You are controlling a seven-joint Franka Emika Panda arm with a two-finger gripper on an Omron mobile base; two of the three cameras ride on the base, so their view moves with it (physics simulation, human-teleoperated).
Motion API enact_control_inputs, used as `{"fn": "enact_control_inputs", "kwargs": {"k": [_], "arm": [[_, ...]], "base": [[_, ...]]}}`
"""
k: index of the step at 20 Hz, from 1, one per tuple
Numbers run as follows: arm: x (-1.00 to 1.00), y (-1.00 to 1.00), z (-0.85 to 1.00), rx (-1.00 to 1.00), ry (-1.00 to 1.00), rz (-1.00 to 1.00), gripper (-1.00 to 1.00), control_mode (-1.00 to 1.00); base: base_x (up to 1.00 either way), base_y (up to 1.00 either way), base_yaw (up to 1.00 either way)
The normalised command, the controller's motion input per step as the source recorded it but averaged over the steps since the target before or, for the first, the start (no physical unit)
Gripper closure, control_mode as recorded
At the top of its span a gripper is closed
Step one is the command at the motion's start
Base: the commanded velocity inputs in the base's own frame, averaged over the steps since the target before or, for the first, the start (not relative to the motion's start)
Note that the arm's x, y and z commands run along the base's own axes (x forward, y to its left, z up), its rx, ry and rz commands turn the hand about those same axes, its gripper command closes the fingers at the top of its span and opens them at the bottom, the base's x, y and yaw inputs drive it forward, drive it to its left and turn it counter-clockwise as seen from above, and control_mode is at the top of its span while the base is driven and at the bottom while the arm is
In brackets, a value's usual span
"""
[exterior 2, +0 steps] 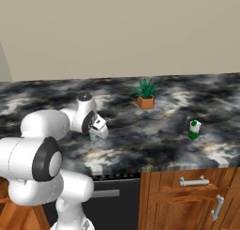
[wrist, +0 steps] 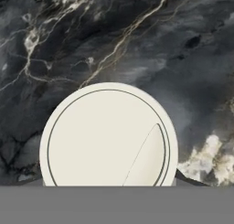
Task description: Move the drinks to the dining counter.
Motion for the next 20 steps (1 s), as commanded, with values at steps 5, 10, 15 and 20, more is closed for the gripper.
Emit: {"fn": "enact_control_inputs", "kwargs": {"k": [5,10,15,20], "arm": [[0.30,-0.05,-0.25,0.00,-0.02,0.00,1.00,-1.00],[0.23,0.00,-0.20,0.00,-0.01,0.00,1.00,-1.00],[0.26,0.00,-0.18,0.00,0.00,0.00,1.00,-1.00],[0.25,0.00,-0.23,0.00,0.00,0.00,1.00,-1.00]], "base": [[0.00,0.00,0.00],[0.00,0.00,0.00],[0.00,0.00,0.00],[0.00,0.00,0.00]]}}
